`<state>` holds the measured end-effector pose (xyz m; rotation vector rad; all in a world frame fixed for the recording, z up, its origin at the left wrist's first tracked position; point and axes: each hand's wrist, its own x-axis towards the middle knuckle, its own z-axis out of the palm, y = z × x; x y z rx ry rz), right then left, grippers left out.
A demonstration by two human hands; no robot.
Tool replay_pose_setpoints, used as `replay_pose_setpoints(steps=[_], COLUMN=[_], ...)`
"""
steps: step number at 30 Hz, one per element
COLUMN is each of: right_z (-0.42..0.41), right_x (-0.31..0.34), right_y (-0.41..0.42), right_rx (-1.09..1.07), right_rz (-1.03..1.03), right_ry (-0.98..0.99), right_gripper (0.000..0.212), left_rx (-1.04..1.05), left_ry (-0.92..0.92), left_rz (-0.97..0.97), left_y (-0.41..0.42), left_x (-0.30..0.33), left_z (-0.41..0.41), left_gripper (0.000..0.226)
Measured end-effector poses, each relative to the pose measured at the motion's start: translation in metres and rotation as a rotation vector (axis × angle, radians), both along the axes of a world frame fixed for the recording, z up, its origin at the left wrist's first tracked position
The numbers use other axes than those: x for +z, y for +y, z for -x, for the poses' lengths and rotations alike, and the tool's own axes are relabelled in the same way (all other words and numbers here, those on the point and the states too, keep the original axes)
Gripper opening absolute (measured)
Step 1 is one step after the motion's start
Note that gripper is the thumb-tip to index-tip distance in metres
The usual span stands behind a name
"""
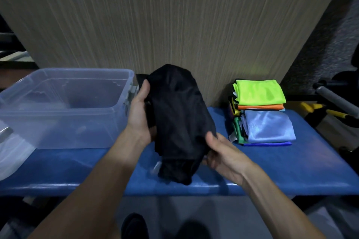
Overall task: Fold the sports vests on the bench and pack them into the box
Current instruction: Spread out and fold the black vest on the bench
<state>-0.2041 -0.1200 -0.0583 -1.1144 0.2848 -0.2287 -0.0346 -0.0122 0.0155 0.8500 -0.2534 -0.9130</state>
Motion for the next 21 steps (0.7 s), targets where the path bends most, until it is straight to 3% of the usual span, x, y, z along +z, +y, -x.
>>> replay_pose_setpoints(steps=[3,5,8,10,13,16,18,21], right_z=[0.0,-0.002,-0.006,-0.006,-0.007,-0.011,-0.011,-0.006], right_x=[-0.003,-0.002,-0.003,-0.002,0.001,0.005,0.006,0.005], right_y=[-0.001,-0.001,-0.007,-0.012,-0.011,-0.003,-0.003,-0.018], right_rx=[-0.036,-0.113,-0.345,-0.43,-0.358,-0.239,-0.265,-0.467], right_rz=[0.102,0.154,0.15,0.176,0.301,0.415,0.406,0.322], right_ry=[0.006,0.061,0.136,0.147,0.07,0.014,-0.009,0.031], right_gripper=[0.047,0.026,0.012,0.018,0.019,0.021,0.02,0.015], left_rx=[-0.056,-0.112,-0.192,-0.231,-0.279,-0.301,-0.211,0.033], left_ry=[-0.012,-0.114,-0.313,-0.381,-0.49,-0.578,-0.577,-0.428], left_rz=[-0.037,-0.208,-0.566,-0.668,-0.706,-0.762,-0.757,-0.637], left_y=[-0.009,-0.015,-0.014,-0.01,-0.006,-0.009,-0.01,-0.012], left_x=[-0.004,-0.014,-0.034,-0.043,-0.043,-0.045,-0.048,-0.051], left_z=[-0.007,-0.012,-0.018,-0.02,-0.014,-0.007,-0.009,-0.023], left_gripper=[0.073,0.072,0.052,0.05,0.05,0.033,0.017,0.017])
